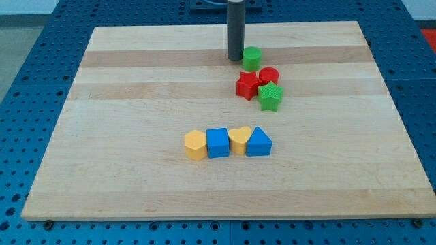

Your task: Move the green circle into the red circle

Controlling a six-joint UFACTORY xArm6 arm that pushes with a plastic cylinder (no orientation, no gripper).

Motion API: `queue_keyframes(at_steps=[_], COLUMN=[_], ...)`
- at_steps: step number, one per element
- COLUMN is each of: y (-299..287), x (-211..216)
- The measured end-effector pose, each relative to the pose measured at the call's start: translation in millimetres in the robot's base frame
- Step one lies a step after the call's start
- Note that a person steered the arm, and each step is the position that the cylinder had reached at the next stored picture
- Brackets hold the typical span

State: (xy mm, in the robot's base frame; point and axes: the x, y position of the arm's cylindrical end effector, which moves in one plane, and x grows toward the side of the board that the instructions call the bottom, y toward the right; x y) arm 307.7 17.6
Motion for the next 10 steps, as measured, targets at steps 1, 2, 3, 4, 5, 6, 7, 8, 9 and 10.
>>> queue_keyframes(at_steps=[1,2,3,4,5,6,7,8,9,10], y=[0.0,0.0,0.4,20.7,40.4,58.1,67.5,62.2,62.1,61.3], x=[19.3,11.6,-3.1,-15.1,-25.2,-29.2,-27.4,-11.8,-5.8,-2.7])
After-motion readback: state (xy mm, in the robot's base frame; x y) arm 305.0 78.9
